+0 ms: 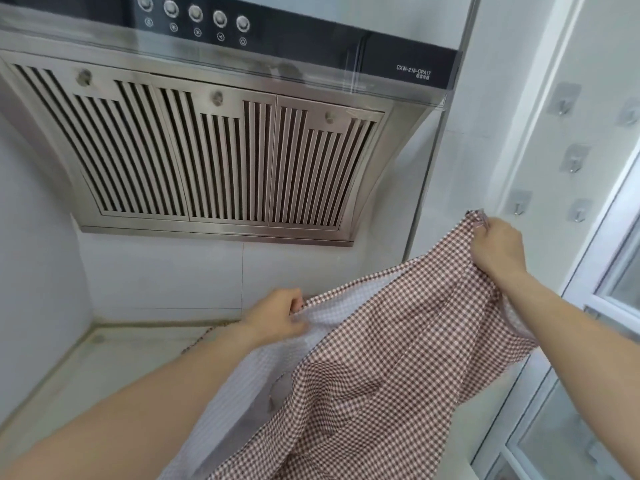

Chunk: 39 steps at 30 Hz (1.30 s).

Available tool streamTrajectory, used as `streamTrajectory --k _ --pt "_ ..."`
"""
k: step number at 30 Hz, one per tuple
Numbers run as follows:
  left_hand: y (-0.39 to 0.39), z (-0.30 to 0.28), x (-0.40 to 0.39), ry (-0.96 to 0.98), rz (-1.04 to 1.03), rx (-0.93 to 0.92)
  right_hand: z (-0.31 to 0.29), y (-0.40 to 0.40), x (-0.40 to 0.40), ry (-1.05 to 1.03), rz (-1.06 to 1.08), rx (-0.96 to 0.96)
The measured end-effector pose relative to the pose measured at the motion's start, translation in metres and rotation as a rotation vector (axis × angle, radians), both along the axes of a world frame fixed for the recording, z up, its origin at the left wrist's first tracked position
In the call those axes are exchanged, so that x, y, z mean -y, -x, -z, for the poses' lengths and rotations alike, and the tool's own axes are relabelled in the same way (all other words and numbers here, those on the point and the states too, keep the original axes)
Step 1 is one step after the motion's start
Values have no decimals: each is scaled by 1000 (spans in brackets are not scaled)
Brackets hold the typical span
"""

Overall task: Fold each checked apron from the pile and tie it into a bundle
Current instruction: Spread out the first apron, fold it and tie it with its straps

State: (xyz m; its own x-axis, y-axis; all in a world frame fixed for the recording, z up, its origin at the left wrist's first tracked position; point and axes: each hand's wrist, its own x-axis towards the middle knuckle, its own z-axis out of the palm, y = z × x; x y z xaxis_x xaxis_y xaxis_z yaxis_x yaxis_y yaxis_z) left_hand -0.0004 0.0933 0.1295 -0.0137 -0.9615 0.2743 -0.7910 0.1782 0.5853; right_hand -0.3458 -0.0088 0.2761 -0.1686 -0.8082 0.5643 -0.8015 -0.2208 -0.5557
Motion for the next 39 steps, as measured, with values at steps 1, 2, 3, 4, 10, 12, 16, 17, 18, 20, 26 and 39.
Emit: streamTrajectory --k 1,2,3,4,10,12,16,17,18,20,26,39 --pt "5 4 1 23 -12 -17 -1 -4 1 2 -14 -26" --pt "10 8 0 40 -18 -69 -2 -9 1 3 -34 -49" --pt "16 12 -1 44 -14 -149 -2 -13 1 6 -51 -67" --pt "24 14 -2 33 -1 -225 -2 -17 2 8 -62 -81" --pt "68 32 3 -180 108 -114 -2 -26 11 24 -109 -133" --pt "71 43 11 -248 82 25 -4 -27 13 34 -118 -130" --pt "73 56 20 -376 82 -178 -6 -24 17 48 -136 -125" --pt "75 58 22 -398 102 -230 -6 -24 18 50 -144 -125" --pt "79 59 25 -414 102 -248 -6 -23 19 54 -149 -121" --pt "85 65 34 -431 53 -206 -7 -22 20 62 -162 -107" --pt "95 73 58 -532 -97 -237 -13 -20 24 85 -248 -73" --pt "-8 17 29 -834 283 -547 9 24 47 21 -179 226"
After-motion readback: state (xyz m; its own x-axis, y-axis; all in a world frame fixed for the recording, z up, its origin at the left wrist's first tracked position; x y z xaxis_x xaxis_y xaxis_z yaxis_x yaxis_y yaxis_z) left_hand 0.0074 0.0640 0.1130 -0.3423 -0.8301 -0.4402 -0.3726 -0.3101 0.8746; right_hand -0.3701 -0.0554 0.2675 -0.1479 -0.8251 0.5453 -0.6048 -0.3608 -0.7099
